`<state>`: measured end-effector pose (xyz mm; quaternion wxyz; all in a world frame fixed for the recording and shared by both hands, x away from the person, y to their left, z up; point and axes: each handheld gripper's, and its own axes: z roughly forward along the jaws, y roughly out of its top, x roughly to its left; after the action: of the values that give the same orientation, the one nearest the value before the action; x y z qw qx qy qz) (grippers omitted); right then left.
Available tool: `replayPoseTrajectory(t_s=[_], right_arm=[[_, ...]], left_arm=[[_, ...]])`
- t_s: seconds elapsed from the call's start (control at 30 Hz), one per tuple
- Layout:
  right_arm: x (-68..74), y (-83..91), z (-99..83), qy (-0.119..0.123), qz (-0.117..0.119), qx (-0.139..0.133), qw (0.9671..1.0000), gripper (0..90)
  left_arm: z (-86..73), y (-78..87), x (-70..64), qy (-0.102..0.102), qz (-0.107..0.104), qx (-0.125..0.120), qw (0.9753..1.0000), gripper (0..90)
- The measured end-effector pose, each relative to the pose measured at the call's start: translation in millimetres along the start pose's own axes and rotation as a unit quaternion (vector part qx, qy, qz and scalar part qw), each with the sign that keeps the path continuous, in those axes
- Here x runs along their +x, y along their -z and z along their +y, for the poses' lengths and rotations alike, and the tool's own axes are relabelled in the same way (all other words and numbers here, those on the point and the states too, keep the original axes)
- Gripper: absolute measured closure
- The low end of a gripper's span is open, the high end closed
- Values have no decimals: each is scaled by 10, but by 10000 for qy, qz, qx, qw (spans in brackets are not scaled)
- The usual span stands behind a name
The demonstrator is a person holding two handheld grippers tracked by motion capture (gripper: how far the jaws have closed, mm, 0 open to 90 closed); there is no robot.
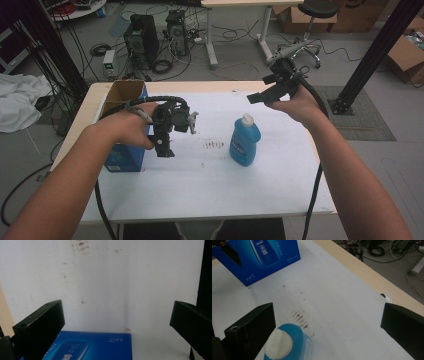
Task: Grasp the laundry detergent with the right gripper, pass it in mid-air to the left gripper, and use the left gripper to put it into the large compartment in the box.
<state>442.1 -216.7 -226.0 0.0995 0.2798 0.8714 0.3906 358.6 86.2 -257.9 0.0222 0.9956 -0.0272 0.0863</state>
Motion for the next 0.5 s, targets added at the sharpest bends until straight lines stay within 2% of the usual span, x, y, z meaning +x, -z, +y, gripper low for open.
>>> replayPoseTrajectory(t_s=[0.1,0.23,0.27,0.5], right_arm=[[91,51,-65,116,-1,-63,9999,0],[156,80,-122,167,-7,-91,9998,0],[211,101,-187,194,12,-131,9997,0],[340,175,-469,150,44,-332,9993,0]], left_arm=[[-27,10,14,59,-20,-130,9999,1],[-41,4,20,59,-17,-136,9999,1],[-51,4,28,46,-8,-144,9999,1],[-68,8,36,27,-6,-138,9999,1]])
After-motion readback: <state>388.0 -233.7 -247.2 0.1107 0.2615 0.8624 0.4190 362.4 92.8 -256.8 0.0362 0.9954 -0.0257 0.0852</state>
